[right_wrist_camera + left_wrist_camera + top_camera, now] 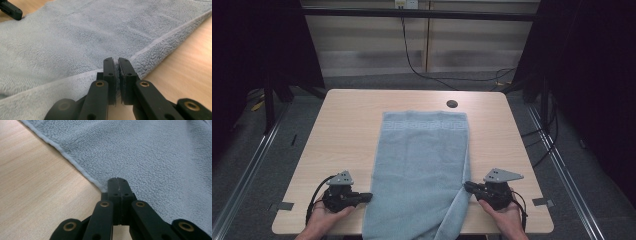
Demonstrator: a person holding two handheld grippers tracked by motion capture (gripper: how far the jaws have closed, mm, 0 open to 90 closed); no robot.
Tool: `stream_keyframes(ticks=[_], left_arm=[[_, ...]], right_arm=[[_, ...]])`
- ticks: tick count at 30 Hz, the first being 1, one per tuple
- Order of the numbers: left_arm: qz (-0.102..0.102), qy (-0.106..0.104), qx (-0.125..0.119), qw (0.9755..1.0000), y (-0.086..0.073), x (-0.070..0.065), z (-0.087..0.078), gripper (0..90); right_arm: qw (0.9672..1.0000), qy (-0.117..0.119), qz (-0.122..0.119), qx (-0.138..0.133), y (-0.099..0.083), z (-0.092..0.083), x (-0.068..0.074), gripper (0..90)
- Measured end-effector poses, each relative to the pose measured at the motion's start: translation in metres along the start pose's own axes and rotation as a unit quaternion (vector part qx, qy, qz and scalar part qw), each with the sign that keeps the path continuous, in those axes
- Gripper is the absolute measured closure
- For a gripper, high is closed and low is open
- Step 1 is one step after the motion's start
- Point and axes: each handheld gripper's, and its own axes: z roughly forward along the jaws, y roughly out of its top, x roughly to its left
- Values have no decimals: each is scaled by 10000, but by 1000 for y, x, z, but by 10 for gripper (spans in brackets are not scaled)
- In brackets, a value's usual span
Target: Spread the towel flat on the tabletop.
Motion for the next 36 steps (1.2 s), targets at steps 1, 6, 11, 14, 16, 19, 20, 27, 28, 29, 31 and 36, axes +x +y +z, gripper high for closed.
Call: stream_keyframes(ticks=[1, 6, 11, 14, 16, 19, 20, 27, 28, 29, 31, 36], left_arm=[[9, 9, -6, 10000, 0, 0, 0, 900], [-14, 30, -19, 10000, 1, 0, 1, 900], [-39, 32, 11, 10000, 2, 0, 1, 900], [-45, 13, 41, 10000, 1, -2, 0, 900], [-32, 39, 46, 10000, 0, -3, -1, 895], [-2, -12, -21, 10000, 4, -2, -1, 841], [37, -57, -236, 9997, 14, -2, -4, 825], [34, -62, -411, 9991, 56, 10, 14, 741], [8, -63, -392, 9992, 61, 14, 20, 742], [11, -42, -364, 9993, 66, 17, 26, 726], [55, 41, -320, 9995, 73, 23, 37, 716], [152, 288, -271, 9991, 79, 32, 54, 706]], right_arm=[[10000, -26, -2, -4, -2, -3, -1, 858], [9999, -96, 71, 58, -12, -13, -1, 861], [9988, -300, 152, 345, -26, -23, 2, 853], [9984, -356, 196, 386, -30, -28, 2, 858], [9975, -541, 249, 385, -37, -38, -1, 867], [9983, -489, 273, 151, -35, -42, -4, 805], [9987, -419, 241, 128, -32, -40, -5, 798], [9999, -60, 104, 76, -5, -13, -3, 659], [9999, 17, 63, 84, 0, -7, -3, 644], [9999, 84, -18, 131, 9, 6, -5, 611], [9998, 108, -28, 157, 13, 13, -6, 605], [9990, 220, -117, 366, 26, 45, -14, 597]])
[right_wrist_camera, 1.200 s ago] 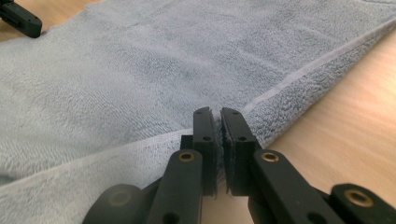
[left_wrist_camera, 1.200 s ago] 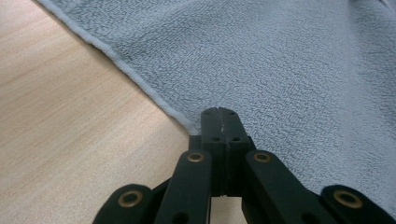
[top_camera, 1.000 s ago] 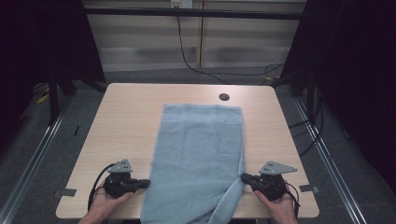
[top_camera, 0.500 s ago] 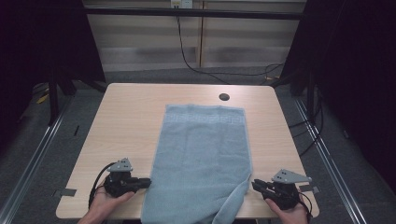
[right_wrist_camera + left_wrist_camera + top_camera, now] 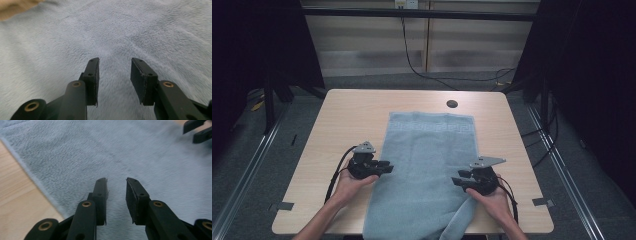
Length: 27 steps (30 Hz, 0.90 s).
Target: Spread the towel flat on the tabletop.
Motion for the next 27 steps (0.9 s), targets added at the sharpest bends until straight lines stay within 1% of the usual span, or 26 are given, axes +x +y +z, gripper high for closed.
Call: stream_keyframes(ticks=[1, 3, 4, 5, 6, 9, 10, 11, 13, 14, 15, 16, 17, 18, 19, 20, 21, 22, 23, 24, 25, 26, 27], left_arm=[[17, 35, 108, 9999, -2, 2, 4, 709], [41, 88, 190, 9998, -6, 4, 8, 719], [70, 89, 128, 9999, -8, 4, 8, 719], [60, 72, 134, 9999, -8, 4, 8, 719], [58, 87, 152, 9998, -9, 4, 7, 721], [129, 102, 140, 9998, -13, 1, 3, 723], [122, 106, 120, 9998, -15, 0, 2, 726], [142, 130, 120, 9997, -17, -1, 0, 737], [270, 178, 93, 9994, -22, -4, -3, 771], [312, 208, 112, 9992, -23, -5, -5, 818], [337, 229, 126, 9991, -25, -7, -7, 838], [354, 224, 120, 9990, -27, -8, -8, 838], [344, 189, 98, 9992, -29, -9, -10, 873], [333, 170, 78, 9993, -31, -10, -11, 880], [354, 163, 118, 9992, -32, -11, -13, 880], [336, 123, 114, 9993, -34, -13, -14, 884], [350, 62, 90, 9993, -37, -14, -16, 886], [314, 9, 67, 9995, -40, -16, -18, 887], [317, -55, 100, 9994, -43, -18, -21, 887], [314, -87, 117, 9994, -46, -21, -24, 888], [272, -148, 115, 9995, -50, -24, -27, 888], [271, -195, 129, 9994, -53, -28, -30, 888], [321, -208, 162, 9991, -56, -31, -34, 888]], right_arm=[[10000, 4, -17, 36, 1, 5, -1, 598], [9997, -35, -93, 222, 0, 14, 0, 594], [9997, -35, -93, 222, 0, 14, 0, 594], [9994, -56, -108, 313, -1, 15, 1, 592], [9993, -64, -158, 343, -3, 16, 1, 589], [9992, -92, -154, 361, -4, 16, 3, 578], [9992, -94, -209, 336, -4, 17, 3, 567], [9991, -95, -215, 359, -4, 17, 4, 560], [9988, -170, -278, 376, -5, 18, 8, 562], [9981, -285, -396, 371, -5, 19, 11, 616], [9982, -271, -416, 337, -6, 19, 13, 680], [9982, -271, -416, 337, -6, 19, 13, 680], [9983, -239, -461, 284, -7, 20, 16, 804], [9982, -219, -462, 317, -7, 20, 19, 836], [9982, -219, -462, 317, -7, 20, 19, 836], [9978, -235, -519, 328, -6, 20, 21, 845], [9980, -166, -493, 361, -7, 18, 24, 859], [9983, -97, -448, 367, -9, 16, 25, 859], [9983, -97, -448, 367, -9, 16, 25, 859], [9983, -47, -451, 364, -11, 14, 27, 859], [9982, 123, -459, 355, -17, 9, 33, 859], [9982, 123, -459, 355, -17, 9, 33, 859], [9980, 181, -460, 392, -20, 6, 37, 858]])
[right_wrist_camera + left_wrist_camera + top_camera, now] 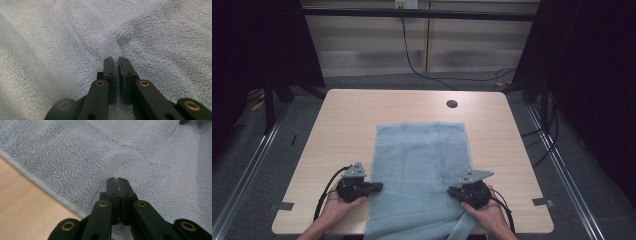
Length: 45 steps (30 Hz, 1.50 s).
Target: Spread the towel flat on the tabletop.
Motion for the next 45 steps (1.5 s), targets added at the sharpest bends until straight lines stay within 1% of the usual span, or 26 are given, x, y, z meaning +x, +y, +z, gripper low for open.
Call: stream_keyframes(ticks=[2, 5, 6, 7, 8, 13, 14, 15, 16, 18, 19, 20, 21, 23, 27, 28, 30, 31, 32, 33, 34, 37, 41, 43, 44, 45], left_arm=[[3, -50, 25, 10000, -5, -8, -4, 888], [13, -162, 112, 9998, -11, -18, -10, 887], [-66, -213, 139, 9997, -13, -21, -12, 888], [-106, -267, 158, 9995, -14, -23, -13, 888], [-153, -335, 169, 9992, -16, -25, -14, 889], [-181, -512, 258, 9982, -25, -38, -22, 889], [-167, -521, 283, 9981, -26, -40, -24, 889], [-138, -516, 300, 9981, -27, -41, -25, 889], [-137, -536, 303, 9980, -27, -42, -25, 865], [-97, -444, 208, 9988, -23, -40, -27, 814], [-77, -428, 152, 9989, -18, -36, -26, 799], [-79, -400, 65, 9991, -13, -31, -25, 799], [-118, -347, 8, 9993, -7, -25, -23, 790], [-240, -227, -26, 9995, 6, -11, -14, 740], [-354, 56, -128, 9993, 33, 16, 5, 718], [-362, 130, -188, 9991, 37, 21, 10, 711], [-376, 254, -186, 9988, 41, 29, 18, 693], [-454, 224, -163, 9986, 40, 31, 22, 692], [-451, 237, -67, 9987, 39, 31, 25, 692], [-362, 268, 10, 9990, 37, 29, 28, 685], [-258, 299, -46, 9992, 35, 27, 28, 680], [-301, 273, -68, 9992, 33, 28, 27, 678], [-257, 272, -92, 9993, 32, 28, 27, 681], [-203, 296, -85, 9993, 32, 27, 27, 682], [-203, 287, -89, 9993, 32, 28, 27, 682], [-244, 259, -103, 9993, 32, 28, 27, 682]], right_arm=[[9998, 191, 26, 11, -6, -6, 8, 858], [9994, 328, -68, 98, -14, -14, 23, 857], [9990, 417, -68, 110, -19, -18, 30, 857], [9990, 417, -68, 110, -19, -18, 30, 857], [9986, 503, -77, 139, -23, -22, 37, 857], [9976, 664, -88, 182, -31, -29, 49, 852], [9972, 718, -119, 184, -32, -31, 51, 804], [9972, 718, -119, 184, -32, -31, 51, 804], [9966, 824, -65, 46, -31, -34, 49, 739], [9969, 771, 62, -176, -24, -38, 40, 700], [9970, 718, 110, -257, -20, -39, 34, 679], [9970, 718, 110, -257, -20, -39, 34, 679], [9973, 650, 139, -321, -16, -39, 27, 661], [9975, 512, 249, -421, -7, -37, 9, 646], [9973, 141, 465, -544, 12, -27, -32, 607], [9971, 32, 504, -573, 18, -24, -42, 599], [9964, -219, 566, -600, 28, -18, -62, 577], [9955, -277, 637, -638, 33, -14, -71, 570], [9949, -347, 686, -656, 37, -9, -81, 553], [9943, -441, 724, -640, 40, -5, -89, 538], [9938, -483, 774, -631, 43, -1, -96, 534], [9922, -594, 885, -650, 51, 12, -114, 506], [9900, -826, 937, -648, 57, 28, -130, 465], [9903, -832, 974, -538, 57, 34, -135, 444], [9898, -941, 954, -492, 56, 36, -135, 425], [9897, -937, 980, -451, 54, 37, -136, 424]])
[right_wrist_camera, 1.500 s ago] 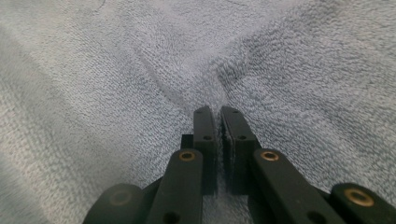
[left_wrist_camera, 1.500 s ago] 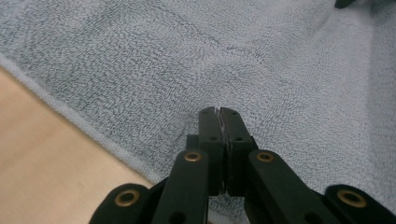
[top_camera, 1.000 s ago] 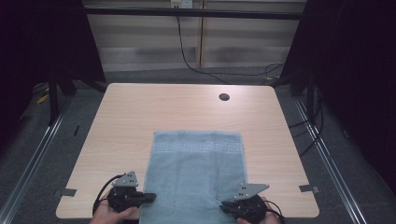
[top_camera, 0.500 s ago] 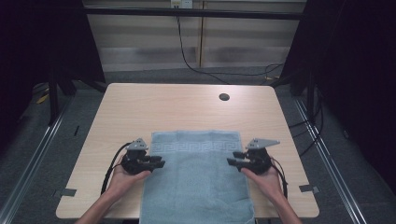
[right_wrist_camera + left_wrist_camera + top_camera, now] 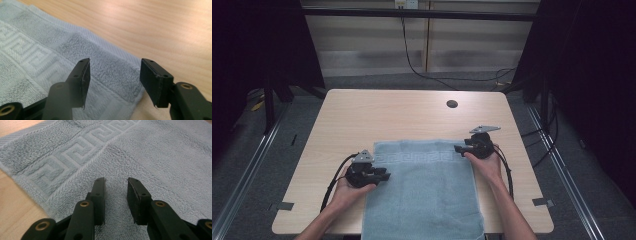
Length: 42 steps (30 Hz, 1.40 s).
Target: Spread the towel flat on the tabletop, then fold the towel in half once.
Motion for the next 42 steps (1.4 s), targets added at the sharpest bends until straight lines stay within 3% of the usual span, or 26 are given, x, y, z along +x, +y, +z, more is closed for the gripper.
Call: stream_keyframes(ticks=[3, 6, 8, 9, 14, 16, 18, 21, 23, 24, 26, 30, 32, 33, 36, 38, 42], left_arm=[[-33, -55, -40, 10000, -1, 2, 0, 682], [-1, -38, -49, 10000, -2, 1, -1, 681], [-11, -64, -25, 10000, -3, 0, -3, 681], [4, -74, 12, 10000, -4, -1, -5, 681], [-18, -195, 127, 9997, -10, -5, -16, 650], [-63, -94, 22, 9999, -5, 2, -19, 638], [-241, 100, -148, 9995, 3, 15, -18, 609], [-300, 461, -359, 9978, 16, 33, -13, 563], [-522, 536, -421, 9963, 21, 46, -8, 523], [-508, 615, -466, 9957, 21, 50, -5, 508], [-542, 662, -383, 9956, 21, 55, 0, 491], [-337, 811, -147, 9960, 21, 57, 9, 460], [-112, 893, -138, 9958, 21, 52, 11, 508], [42, 901, -99, 9959, 21, 50, 10, 579], [177, 762, -71, 9969, 20, 45, 11, 765], [89, 621, -69, 9980, 20, 44, 11, 841], [-158, 360, -164, 9991, 17, 50, 9, 862]], right_arm=[[9997, -109, -154, 127, -6, 5, 2, 414], [9992, -216, -291, 167, -6, 5, 5, 459], [9992, -179, -295, 179, -7, 4, 8, 571], [9990, -114, -385, 188, -8, 2, 13, 687], [9991, 95, -353, 210, -13, -3, 21, 812], [9990, 86, -378, 233, -14, -5, 22, 825], [9990, 138, -343, 244, -16, -7, 24, 827], [9989, 170, -342, 276, -19, -11, 25, 827], [9987, 187, -395, 279, -21, -14, 27, 827], [9988, 182, -379, 243, -23, -15, 27, 826], [9989, 242, -351, 197, -25, -16, 26, 825], [9990, 285, -289, 200, -25, -16, 24, 825], [9990, 281, -292, 212, -25, -16, 25, 825], [9990, 273, -287, 223, -25, -16, 25, 825], [9990, 298, -275, 209, -25, -16, 24, 825], [9990, 314, -252, 207, -25, -16, 23, 826], [9988, 469, -29, 144, -25, -15, 18, 838]])
